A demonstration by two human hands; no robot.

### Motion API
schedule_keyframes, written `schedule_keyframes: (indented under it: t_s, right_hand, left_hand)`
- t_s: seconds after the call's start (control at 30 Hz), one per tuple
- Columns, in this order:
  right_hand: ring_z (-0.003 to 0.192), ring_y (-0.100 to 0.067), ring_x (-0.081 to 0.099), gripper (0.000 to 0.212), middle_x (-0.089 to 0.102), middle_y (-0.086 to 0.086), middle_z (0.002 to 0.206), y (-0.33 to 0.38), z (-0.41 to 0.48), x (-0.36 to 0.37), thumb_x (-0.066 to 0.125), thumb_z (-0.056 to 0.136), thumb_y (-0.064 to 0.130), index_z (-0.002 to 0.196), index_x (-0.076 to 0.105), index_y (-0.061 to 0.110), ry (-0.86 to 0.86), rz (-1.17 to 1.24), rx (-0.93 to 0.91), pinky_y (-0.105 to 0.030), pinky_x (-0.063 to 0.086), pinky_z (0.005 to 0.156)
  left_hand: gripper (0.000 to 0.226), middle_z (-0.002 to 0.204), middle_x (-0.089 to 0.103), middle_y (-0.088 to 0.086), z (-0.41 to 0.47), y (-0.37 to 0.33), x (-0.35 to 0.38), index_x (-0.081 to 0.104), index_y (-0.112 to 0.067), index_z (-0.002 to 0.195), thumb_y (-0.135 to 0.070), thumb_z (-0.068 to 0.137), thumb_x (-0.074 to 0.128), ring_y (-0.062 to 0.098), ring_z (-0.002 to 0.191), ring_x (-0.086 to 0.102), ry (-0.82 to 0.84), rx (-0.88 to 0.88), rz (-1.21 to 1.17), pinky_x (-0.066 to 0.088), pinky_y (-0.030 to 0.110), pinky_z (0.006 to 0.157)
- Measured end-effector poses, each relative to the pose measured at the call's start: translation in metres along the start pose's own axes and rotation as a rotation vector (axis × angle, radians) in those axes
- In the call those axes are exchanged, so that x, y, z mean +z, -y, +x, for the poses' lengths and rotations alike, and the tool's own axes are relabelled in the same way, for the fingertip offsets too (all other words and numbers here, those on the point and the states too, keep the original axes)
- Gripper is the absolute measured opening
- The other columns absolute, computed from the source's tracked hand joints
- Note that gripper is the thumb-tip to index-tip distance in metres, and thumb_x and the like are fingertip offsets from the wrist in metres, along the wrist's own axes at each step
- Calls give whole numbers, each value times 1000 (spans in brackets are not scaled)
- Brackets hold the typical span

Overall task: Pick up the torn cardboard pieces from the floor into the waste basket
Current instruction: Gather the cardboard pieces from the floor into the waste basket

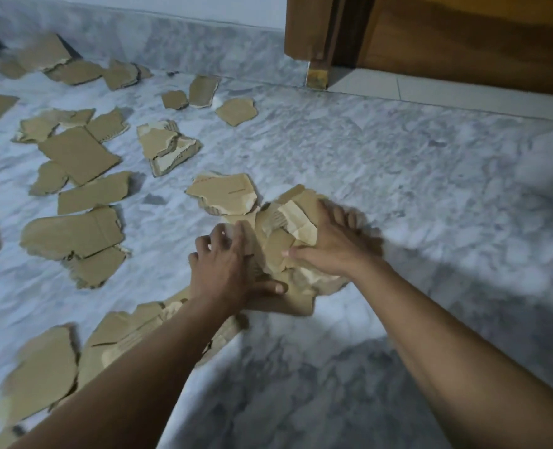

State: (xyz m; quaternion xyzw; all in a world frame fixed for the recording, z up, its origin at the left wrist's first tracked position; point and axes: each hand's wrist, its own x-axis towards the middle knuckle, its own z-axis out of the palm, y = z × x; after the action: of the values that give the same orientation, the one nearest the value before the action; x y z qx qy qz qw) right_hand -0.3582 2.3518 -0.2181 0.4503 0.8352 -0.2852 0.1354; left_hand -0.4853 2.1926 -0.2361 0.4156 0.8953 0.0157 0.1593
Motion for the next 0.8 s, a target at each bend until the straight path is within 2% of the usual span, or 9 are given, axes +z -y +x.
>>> schedule_keyframes:
  t_s: [0.1, 0.2, 0.3, 0.4, 0.47, 0.57, 0.63, 0.7, 0.8]
  right_hand:
    - [149, -34, 26, 130, 7, -7, 167, 13, -15, -3, 79, 76, 60, 161, -11, 22, -16, 153, 25, -46, 32, 113]
    - [138, -34, 41, 104, 35, -8, 153, 20, -29, 1, 81, 80, 47, 157, 18, 15, -23, 175, 72, -32, 35, 91]
    - [123, -33, 52, 76, 50, -8, 133, 24, -31, 10, 79, 81, 28, 141, 34, 18, -48, 294, 55, -29, 43, 81]
    - [104, -23, 55, 69, 51, -5, 126, 15, -41, 17, 71, 84, 13, 139, 31, 25, -45, 480, 47, -25, 39, 62]
    - [98, -14, 57, 69, 56, 2, 120, 3, -51, 27, 72, 84, 9, 138, 35, 30, -56, 661, 37, -19, 44, 65]
    - [108, -15, 61, 71, 61, 5, 123, -6, -68, 47, 83, 79, 15, 133, 45, 39, -97, 929, 63, -35, 54, 93]
    - [113, -16, 61, 70, 59, 4, 130, -10, -78, 57, 84, 77, 12, 129, 48, 44, -147, 1048, 49, -37, 54, 97]
    - [114, -15, 62, 72, 60, 3, 133, -13, -88, 56, 82, 78, 8, 127, 48, 48, -182, 1176, 44, -36, 54, 96]
    - [114, -12, 62, 72, 62, 7, 130, -13, -109, 34, 78, 84, 9, 137, 45, 45, -226, 1199, -2, -35, 53, 100]
  left_hand:
    - [149, 149, 20, 17, 3, -13, -1, -7, -17, 157, -69, 54, 86, 44, 130, 32, 22, -78, -147, 37, 46, 105]
    - [151, 138, 25, 16, 3, -11, -15, 3, -18, 155, -54, 42, 95, 43, 121, 41, 123, -201, -387, 44, 45, 104]
    - [93, 130, 46, 14, 7, -3, -14, 39, -15, 133, -32, 57, 90, 26, 101, 54, 188, -241, -591, 51, 35, 89]
    - [67, 103, 72, 6, -1, -8, -12, 56, -17, 107, -26, 53, 95, 20, 93, 70, 204, -247, -856, 57, 39, 85]
    - [67, 106, 70, 4, -17, -16, -11, 56, -14, 110, -23, 58, 97, 22, 99, 69, 200, -281, -986, 56, 38, 89]
    - [94, 122, 68, 5, -42, -24, -2, 55, -20, 137, -48, 54, 90, 26, 106, 67, 89, -286, -1013, 56, 44, 95]
    - [104, 128, 63, 3, -56, -30, -1, 49, -26, 142, -57, 50, 86, 25, 108, 66, 2, -265, -1034, 56, 47, 95]
    - [90, 123, 65, 3, -66, -38, -6, 46, -22, 139, -43, 64, 90, 26, 106, 68, -5, -254, -1232, 58, 48, 92]
    - [38, 103, 77, 8, -76, -58, -25, 58, -13, 120, -7, 87, 76, 31, 98, 74, 34, -92, -1454, 62, 44, 80]
